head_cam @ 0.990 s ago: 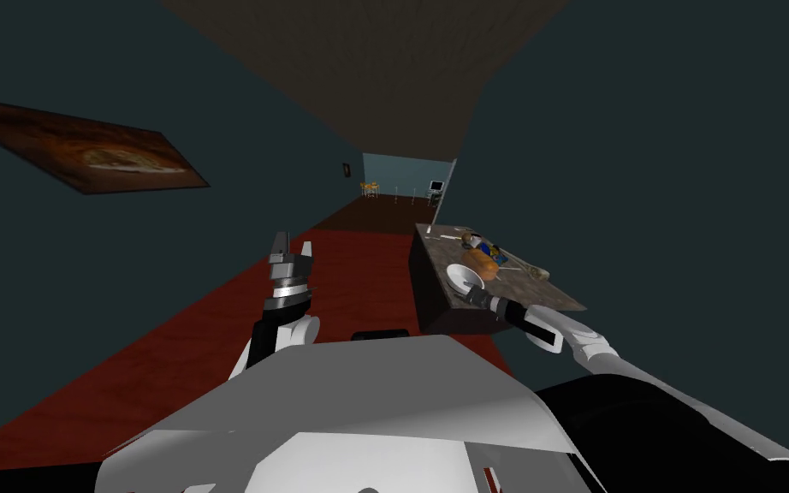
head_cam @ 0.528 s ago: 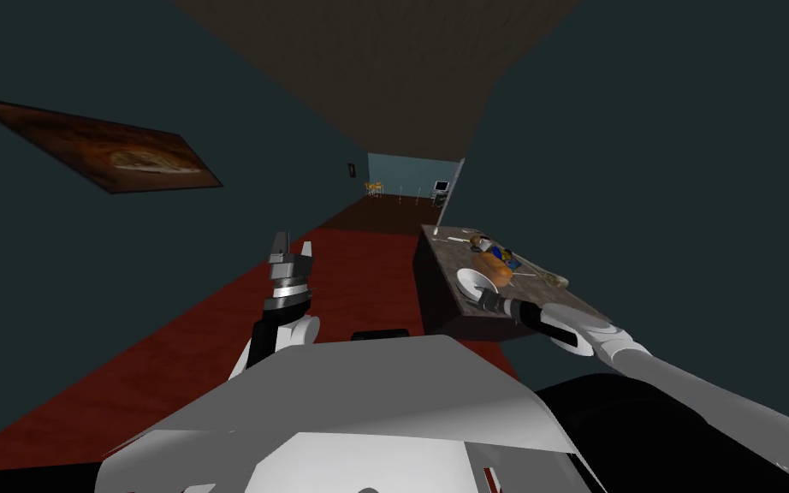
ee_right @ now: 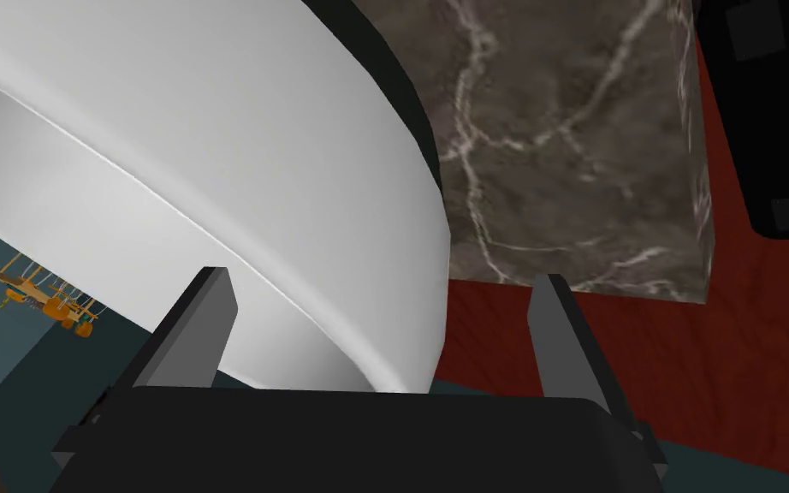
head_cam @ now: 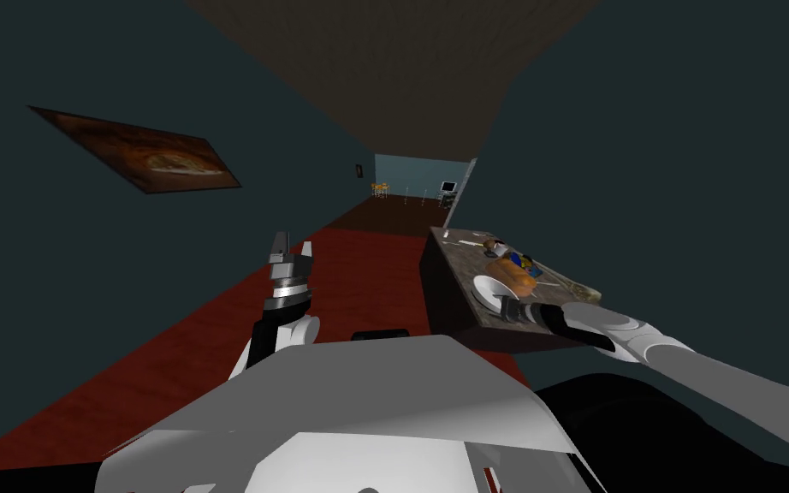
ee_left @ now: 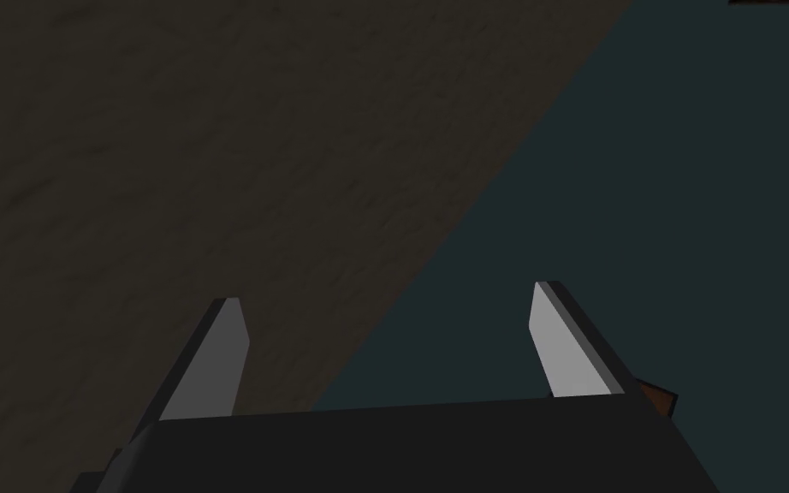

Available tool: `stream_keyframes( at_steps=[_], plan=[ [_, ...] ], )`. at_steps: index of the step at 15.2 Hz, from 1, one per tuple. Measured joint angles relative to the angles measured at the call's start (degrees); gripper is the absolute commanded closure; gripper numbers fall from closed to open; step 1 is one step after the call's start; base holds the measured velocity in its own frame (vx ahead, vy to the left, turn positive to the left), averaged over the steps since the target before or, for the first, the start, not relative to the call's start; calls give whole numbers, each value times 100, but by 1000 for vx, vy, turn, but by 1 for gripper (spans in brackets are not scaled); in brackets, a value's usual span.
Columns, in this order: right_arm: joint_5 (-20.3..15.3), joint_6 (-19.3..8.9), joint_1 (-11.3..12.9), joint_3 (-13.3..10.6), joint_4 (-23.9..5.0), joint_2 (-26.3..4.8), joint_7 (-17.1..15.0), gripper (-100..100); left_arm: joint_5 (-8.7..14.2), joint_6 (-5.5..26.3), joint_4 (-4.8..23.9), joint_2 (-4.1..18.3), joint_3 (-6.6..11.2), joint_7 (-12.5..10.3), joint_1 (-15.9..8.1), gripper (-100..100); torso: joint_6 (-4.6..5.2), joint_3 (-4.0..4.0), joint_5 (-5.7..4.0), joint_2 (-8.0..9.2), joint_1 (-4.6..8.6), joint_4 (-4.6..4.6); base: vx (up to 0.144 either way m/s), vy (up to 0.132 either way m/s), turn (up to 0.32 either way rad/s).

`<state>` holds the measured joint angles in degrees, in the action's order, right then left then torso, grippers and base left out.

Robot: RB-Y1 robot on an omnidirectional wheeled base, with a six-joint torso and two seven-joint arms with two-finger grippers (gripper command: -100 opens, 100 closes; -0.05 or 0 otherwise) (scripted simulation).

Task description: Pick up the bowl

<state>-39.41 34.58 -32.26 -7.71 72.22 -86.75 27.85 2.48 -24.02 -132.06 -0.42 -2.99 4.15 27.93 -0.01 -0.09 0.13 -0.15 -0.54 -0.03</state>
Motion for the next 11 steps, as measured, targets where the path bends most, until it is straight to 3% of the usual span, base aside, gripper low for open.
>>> stream_keyframes(
  at_steps=[2, 4, 6, 11],
  plan=[
    [-117, 19, -193, -4, -150, -220, 79, -100, 0, 0, 0, 0, 0, 0, 0, 0, 1, 4, 2, 6, -5, 1, 37, 126, 96],
    [-354, 38, -179, -187, -390, -366, 172, -100, 0, 0, 0, 0, 0, 0, 0, 0, 0, 5, 2, 8, -12, 2, 33, 134, 75],
    [-489, -34, -328, -265, -432, -606, 144, -100, 0, 0, 0, 0, 0, 0, 0, 0, 1, 6, 4, 10, -10, 3, 31, 101, 41],
    [-585, 1, -442, -304, -632, -659, 280, -100, 0, 0, 0, 1, 1, 0, -1, 0, 2, 13, -11, 22, 39, 5, 15, 17, 42]
  ],
)
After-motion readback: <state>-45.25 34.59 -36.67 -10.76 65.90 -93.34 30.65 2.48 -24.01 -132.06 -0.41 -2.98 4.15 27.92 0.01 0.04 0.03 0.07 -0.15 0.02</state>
